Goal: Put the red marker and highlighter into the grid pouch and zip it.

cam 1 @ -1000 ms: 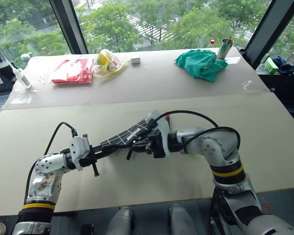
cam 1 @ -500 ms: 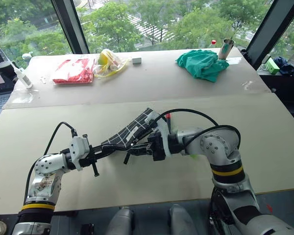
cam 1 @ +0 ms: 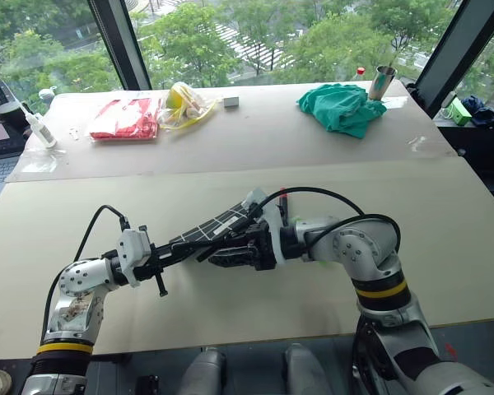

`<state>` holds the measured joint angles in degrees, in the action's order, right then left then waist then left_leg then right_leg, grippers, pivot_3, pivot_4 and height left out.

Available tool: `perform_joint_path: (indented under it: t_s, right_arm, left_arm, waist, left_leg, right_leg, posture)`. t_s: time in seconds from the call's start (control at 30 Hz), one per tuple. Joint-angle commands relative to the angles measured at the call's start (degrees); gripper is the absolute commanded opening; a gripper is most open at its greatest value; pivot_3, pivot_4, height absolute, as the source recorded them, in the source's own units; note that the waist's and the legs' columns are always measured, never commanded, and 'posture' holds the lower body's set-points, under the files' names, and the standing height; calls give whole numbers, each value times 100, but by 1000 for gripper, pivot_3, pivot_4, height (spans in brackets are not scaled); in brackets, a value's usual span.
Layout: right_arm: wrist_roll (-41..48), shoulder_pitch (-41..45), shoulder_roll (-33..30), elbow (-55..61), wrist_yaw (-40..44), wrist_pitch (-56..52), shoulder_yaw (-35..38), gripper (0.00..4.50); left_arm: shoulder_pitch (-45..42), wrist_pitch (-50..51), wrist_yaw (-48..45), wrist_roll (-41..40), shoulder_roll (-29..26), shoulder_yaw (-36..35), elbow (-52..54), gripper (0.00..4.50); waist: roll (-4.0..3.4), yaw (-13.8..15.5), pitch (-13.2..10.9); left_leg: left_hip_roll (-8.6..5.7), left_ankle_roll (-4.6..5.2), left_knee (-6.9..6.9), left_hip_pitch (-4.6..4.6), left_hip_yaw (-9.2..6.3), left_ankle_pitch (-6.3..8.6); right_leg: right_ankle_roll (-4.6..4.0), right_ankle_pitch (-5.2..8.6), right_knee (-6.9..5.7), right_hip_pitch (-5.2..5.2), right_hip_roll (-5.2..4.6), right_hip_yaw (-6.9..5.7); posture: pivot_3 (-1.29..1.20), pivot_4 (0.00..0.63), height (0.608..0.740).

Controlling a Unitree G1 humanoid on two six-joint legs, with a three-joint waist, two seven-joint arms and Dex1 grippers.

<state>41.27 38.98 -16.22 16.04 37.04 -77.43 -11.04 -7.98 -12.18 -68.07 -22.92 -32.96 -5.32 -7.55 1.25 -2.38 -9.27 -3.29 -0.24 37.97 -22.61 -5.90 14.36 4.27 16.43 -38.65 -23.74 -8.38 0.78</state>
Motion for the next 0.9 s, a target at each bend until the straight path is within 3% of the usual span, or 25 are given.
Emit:
perform_joint_path:
  t_s: [0.03,0.1,0.2,0.33,0.63,0.9]
  right_arm:
    - [78,-177,-1044,662,604,445,337,3871]
    - [-159,-405,-2000,1061,1111,1030,367,3871]
    - [-607,-535,-2928,988,1271,1749,699,3871]
    - [-1527,-466,-3407,206,692,2332,765,3871]
    - [-1951,-965,-3132,484,-69,1697,458,3871]
    - [-1656,-1165,-2699,922,-356,950,601,3871]
  left_arm:
    - [-60,-5,136,-193,5,-238,57,0]
    - [-43,55,184,-290,-28,-377,71,0]
    - [18,198,183,-466,-92,-522,171,0]
    - [90,300,77,-514,-147,-515,281,0]
    - [159,309,-5,-454,-126,-439,320,0]
    - [270,370,-76,-527,-203,-541,348,0]
  waist:
    - [0,18,0]
    - [0,48,0]
    - [1,34,-1]
    - [3,-34,0]
    - [3,7,-1]
    - [3,15,0]
  left_leg:
    - [0,0,2,-2,0,0]
    - [-2,1,8,-13,-1,0]
    - [-1,2,19,-38,5,1]
    - [10,4,19,-25,27,2]
    - [7,4,25,-35,28,2]
    - [6,5,28,-36,26,2]
  right_leg:
    - [0,0,1,0,0,-1]
    - [0,0,10,0,0,-3]
    - [0,0,9,-26,0,-3]
    - [0,0,-7,-27,1,-3]
    - [-1,0,-6,-30,-2,0]
    - [-1,0,-7,-31,-3,1]
  posture:
    - [0,150,740]
    - [0,150,740]
    - [0,150,740]
    - [0,150,740]
    - [0,150,740]
    - [0,150,740]
